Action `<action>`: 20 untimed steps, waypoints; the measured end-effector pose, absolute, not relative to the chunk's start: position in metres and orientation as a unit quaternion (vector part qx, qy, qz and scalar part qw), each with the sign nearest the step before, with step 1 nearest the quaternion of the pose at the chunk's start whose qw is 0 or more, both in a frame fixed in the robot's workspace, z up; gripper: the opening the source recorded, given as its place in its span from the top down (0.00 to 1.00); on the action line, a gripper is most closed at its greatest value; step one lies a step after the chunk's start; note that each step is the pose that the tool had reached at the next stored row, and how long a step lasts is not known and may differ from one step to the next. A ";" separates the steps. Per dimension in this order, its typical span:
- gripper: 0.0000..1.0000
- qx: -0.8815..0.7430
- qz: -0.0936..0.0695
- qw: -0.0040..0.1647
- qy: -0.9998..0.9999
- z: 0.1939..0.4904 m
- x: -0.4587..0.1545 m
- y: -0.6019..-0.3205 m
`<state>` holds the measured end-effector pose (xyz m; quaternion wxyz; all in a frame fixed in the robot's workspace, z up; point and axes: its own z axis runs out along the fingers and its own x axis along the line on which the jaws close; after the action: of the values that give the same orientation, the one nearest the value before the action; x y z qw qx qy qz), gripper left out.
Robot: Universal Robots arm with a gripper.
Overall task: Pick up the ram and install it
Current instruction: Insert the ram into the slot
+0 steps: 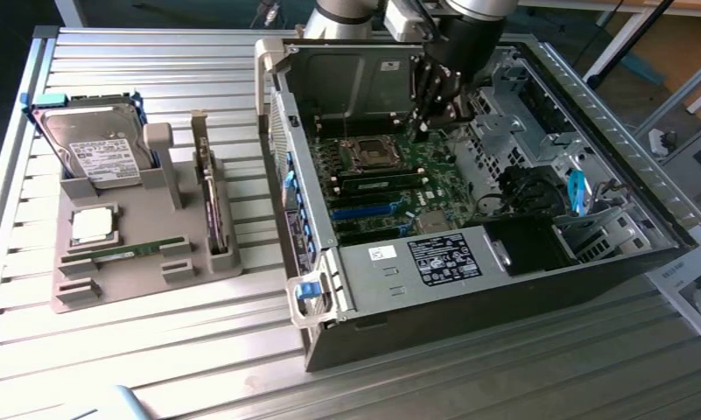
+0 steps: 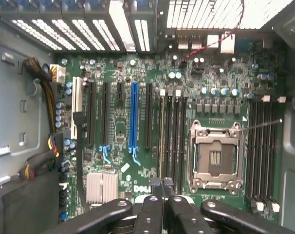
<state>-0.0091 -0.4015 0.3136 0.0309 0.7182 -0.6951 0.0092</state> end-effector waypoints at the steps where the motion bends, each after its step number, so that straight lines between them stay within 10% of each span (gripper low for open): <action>1: 0.89 0.718 0.009 0.031 -0.695 0.314 -0.006 -0.402; 20: 0.89 0.718 0.005 0.035 -0.695 0.314 0.032 -0.402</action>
<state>0.0322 -0.4016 0.3136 0.0345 0.7183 -0.6949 0.0055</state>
